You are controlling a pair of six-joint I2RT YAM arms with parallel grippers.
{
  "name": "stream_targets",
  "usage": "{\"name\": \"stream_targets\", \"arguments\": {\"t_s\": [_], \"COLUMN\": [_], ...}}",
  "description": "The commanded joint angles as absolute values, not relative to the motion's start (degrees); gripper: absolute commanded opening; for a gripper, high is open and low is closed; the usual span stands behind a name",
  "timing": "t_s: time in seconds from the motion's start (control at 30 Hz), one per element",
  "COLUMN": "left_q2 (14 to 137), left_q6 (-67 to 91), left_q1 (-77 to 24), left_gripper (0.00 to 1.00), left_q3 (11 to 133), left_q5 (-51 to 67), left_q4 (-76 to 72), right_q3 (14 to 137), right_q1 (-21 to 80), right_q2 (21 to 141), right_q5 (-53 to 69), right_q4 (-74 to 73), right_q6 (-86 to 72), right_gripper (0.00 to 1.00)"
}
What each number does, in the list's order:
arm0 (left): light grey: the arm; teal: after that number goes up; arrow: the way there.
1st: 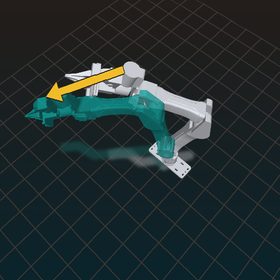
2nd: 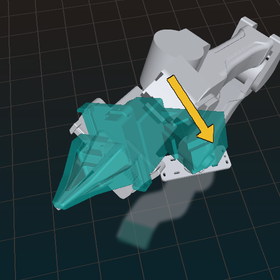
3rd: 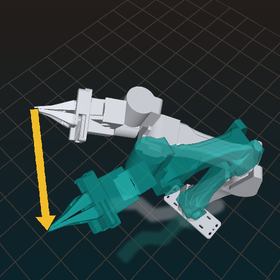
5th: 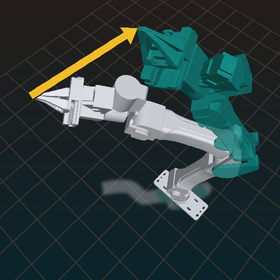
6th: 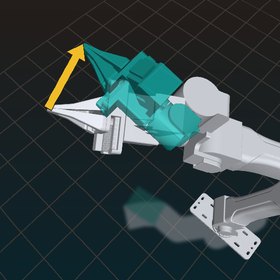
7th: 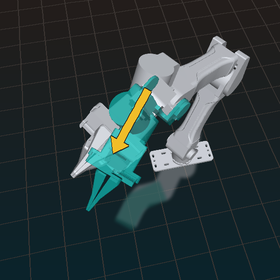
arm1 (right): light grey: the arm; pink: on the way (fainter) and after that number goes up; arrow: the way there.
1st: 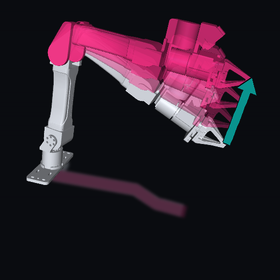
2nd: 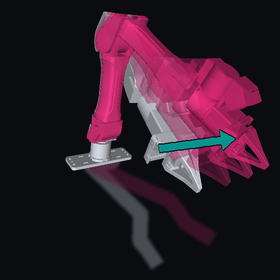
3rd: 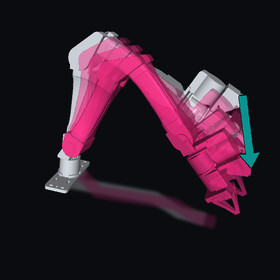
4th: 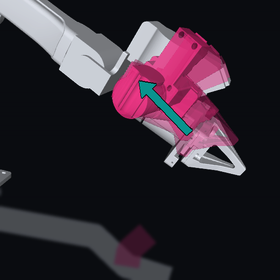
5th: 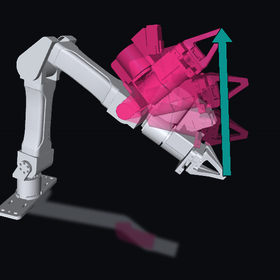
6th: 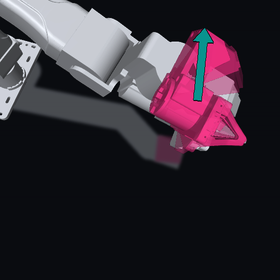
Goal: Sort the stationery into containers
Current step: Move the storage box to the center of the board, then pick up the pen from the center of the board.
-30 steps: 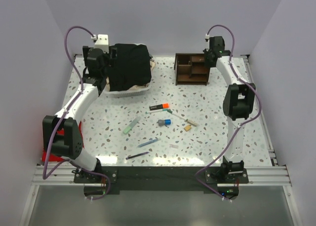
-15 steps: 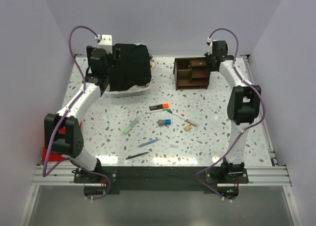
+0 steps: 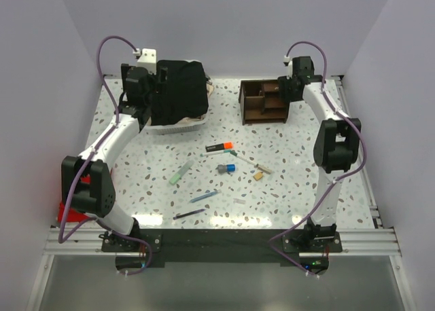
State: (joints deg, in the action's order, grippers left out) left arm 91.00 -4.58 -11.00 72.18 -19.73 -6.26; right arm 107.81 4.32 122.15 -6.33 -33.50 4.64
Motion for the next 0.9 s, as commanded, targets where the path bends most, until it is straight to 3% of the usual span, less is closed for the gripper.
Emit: {"name": "stream_targets", "arguments": {"t_s": [0.0, 0.1, 0.23, 0.3, 0.53, 0.87], "left_q2": [86.8, 86.3, 86.0, 85.3, 83.2, 78.9], "left_q6": [-5.3, -5.1, -6.5, -8.2, -12.3, -10.2], "left_q1": [-11.3, -11.5, -12.3, -12.8, -13.4, -13.4], "left_gripper": [1.0, 1.0, 1.0, 1.0, 1.0, 1.0], "left_q3": [73.5, 72.9, 71.4, 70.6, 72.1, 67.3], "left_q5": [-19.3, -19.2, -16.8, -15.5, -0.3, -7.3], "left_q4": [-7.0, -6.9, -6.4, -6.3, 6.1, 6.1], "right_q3": [103.2, 93.6, 81.6, 77.5, 76.0, 82.7], "right_q1": [4.0, 4.0, 4.4, 5.4, 13.0, 22.6], "right_q2": [109.6, 98.5, 89.8, 88.8, 92.0, 104.3], "right_q5": [-2.0, 4.1, 23.8, 25.3, 31.8, 33.9], "right_q4": [-40.9, -37.7, -37.3, -38.6, -37.1, -33.6], "right_q6": [6.7, 11.1, 25.1, 30.0, 38.1, 46.1], "right_gripper": [0.69, 0.72, 0.72, 0.72, 0.68, 0.6]}}
